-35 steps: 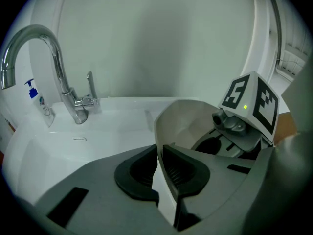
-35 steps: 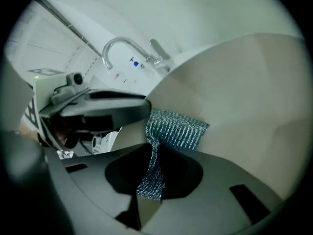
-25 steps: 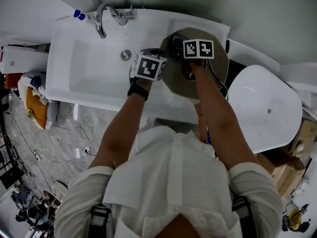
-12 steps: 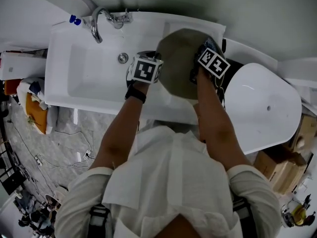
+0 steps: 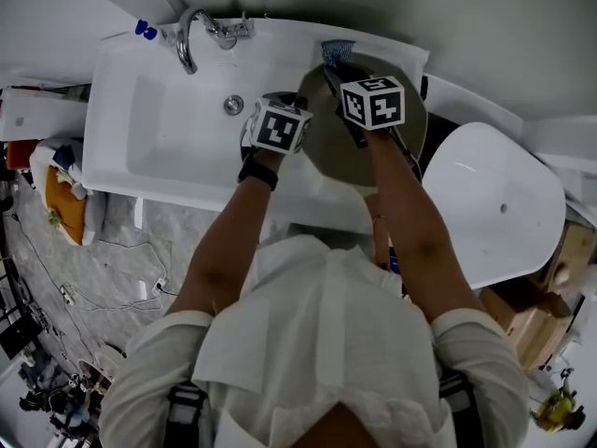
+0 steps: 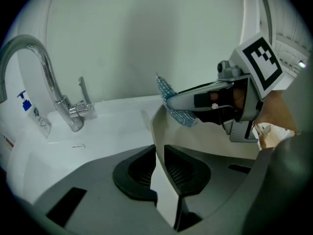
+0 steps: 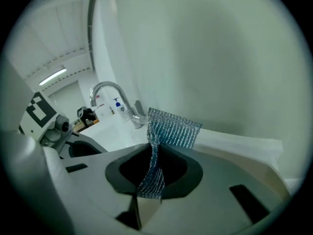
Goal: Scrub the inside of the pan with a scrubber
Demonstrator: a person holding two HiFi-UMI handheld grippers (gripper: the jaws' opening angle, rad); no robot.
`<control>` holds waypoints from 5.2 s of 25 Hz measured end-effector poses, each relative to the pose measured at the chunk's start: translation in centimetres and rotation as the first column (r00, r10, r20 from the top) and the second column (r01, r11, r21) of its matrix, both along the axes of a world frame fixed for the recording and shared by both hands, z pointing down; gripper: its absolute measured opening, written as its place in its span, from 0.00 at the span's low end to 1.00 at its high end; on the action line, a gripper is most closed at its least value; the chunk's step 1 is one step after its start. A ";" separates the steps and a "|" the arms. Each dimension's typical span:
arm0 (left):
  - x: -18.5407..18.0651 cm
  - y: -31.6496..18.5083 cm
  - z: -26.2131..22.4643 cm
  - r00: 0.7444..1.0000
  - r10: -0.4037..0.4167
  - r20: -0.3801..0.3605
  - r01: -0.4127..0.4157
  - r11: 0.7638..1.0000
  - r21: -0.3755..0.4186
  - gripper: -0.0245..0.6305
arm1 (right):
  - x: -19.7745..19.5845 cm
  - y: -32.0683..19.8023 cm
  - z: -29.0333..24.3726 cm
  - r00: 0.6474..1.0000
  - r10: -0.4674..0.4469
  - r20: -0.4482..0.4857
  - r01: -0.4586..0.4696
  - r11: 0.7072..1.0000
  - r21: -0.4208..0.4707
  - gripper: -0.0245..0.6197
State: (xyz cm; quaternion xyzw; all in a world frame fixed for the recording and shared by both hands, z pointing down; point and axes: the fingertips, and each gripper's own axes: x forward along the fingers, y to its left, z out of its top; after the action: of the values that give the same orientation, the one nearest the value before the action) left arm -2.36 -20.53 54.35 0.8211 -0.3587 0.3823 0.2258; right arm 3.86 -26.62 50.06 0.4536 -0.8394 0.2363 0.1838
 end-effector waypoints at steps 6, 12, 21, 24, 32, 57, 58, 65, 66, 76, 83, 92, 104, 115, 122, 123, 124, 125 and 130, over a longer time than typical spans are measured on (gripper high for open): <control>0.1 -0.2 0.1 1.000 0.003 -0.007 -0.003 1.000 0.008 0.13 | -6.0 2.2 0.6 0.957 -0.282 -0.066 0.278 0.958 -0.065 0.11; 0.2 -0.1 0.1 1.000 0.012 -0.011 -0.011 1.000 0.013 0.13 | -2.4 -0.7 1.4 0.972 -0.149 -0.184 0.134 0.987 -0.092 0.11; 0.3 0.0 0.1 1.000 0.026 0.006 -0.026 1.000 0.011 0.13 | 3.9 -2.5 1.8 0.965 0.055 -0.258 -0.080 0.993 -0.090 0.11; 0.0 0.0 0.1 0.999 0.028 0.025 -0.028 1.000 0.003 0.13 | -0.4 -1.2 1.9 0.970 -0.076 -0.232 0.053 0.993 -0.103 0.11; -0.1 0.2 0.3 0.999 0.031 0.027 -0.031 0.999 -0.009 0.13 | -3.5 0.0 1.9 0.974 -0.141 -0.175 0.121 0.985 -0.119 0.11; 0.1 0.4 -0.6 0.999 0.034 0.016 -0.034 0.999 0.015 0.14 | 17.2 8.1 -3.0 0.931 0.278 -0.234 -0.311 0.943 -0.115 0.11; 0.1 0.4 -0.6 0.999 0.032 0.015 -0.032 0.999 0.016 0.15 | 17.2 8.7 -3.4 0.932 0.249 -0.263 -0.285 0.953 -0.105 0.11; 0.1 0.4 -0.5 1.000 0.027 0.009 -0.027 1.000 0.009 0.14 | 17.4 13.7 -4.4 0.845 0.070 -0.530 -0.139 0.986 -0.091 0.11; 0.0 0.4 -0.5 1.000 0.026 0.008 -0.026 1.000 0.009 0.14 | 17.4 14.4 -3.9 0.844 0.041 -0.535 -0.118 0.987 -0.110 0.11; 0.0 0.2 -0.5 1.000 0.022 0.014 -0.022 1.000 0.016 0.14 | 18.1 12.3 1.5 0.843 -0.065 -0.534 -0.025 0.987 -0.159 0.11; 0.0 0.5 -0.5 1.000 0.010 0.006 -0.010 1.000 0.007 0.14 | 17.8 14.8 1.4 0.839 -0.126 -0.530 0.028 0.982 -0.188 0.11; 0.0 0.2 -0.7 1.000 -0.012 -0.003 0.012 1.000 0.006 0.14 | 13.5 23.6 1.7 0.878 -0.175 -0.446 0.041 0.955 -0.294 0.11; -0.1 0.5 -0.6 0.999 -0.048 0.004 0.048 0.999 -0.012 0.13 | 2.6 28.7 1.7 0.748 -0.553 -0.367 0.375 0.808 -0.454 0.11; -0.1 0.4 -0.1 0.998 -0.057 0.008 0.058 0.997 -0.044 0.13 | -5.9 20.6 2.7 0.612 -0.638 -0.467 0.511 0.770 -0.382 0.11; -0.1 0.3 0.0 0.998 -0.057 0.003 0.057 0.997 -0.047 0.13 | -5.3 22.0 2.6 0.504 -0.708 -0.494 0.558 0.704 -0.439 0.11; -0.1 0.3 0.0 0.998 -0.056 -0.001 0.056 0.997 -0.046 0.13 | -4.8 22.9 2.6 0.490 -0.719 -0.492 0.561 0.693 -0.453 0.11; -0.1 0.3 -0.1 0.998 -0.056 -0.003 0.056 0.997 -0.047 0.13 | -4.0 23.6 2.6 0.482 -0.724 -0.492 0.560 0.687 -0.463 0.11; -0.2 0.3 -0.2 0.998 -0.056 -0.004 0.056 0.997 -0.047 0.13 | -3.1 24.3 2.6 0.479 -0.725 -0.496 0.552 0.688 -0.471 0.11; -0.2 0.5 -0.7 0.999 -0.037 -0.015 0.037 0.998 -0.041 0.13 | 2.4 26.2 2.8 0.505 -0.696 -0.510 0.476 0.718 -0.509 0.11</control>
State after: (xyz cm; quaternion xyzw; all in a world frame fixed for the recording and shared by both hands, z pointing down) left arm -2.53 -20.03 53.69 0.8125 -0.3643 0.3787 0.2522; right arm 6.28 -0.45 52.84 0.1562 -0.7700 0.1036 0.6100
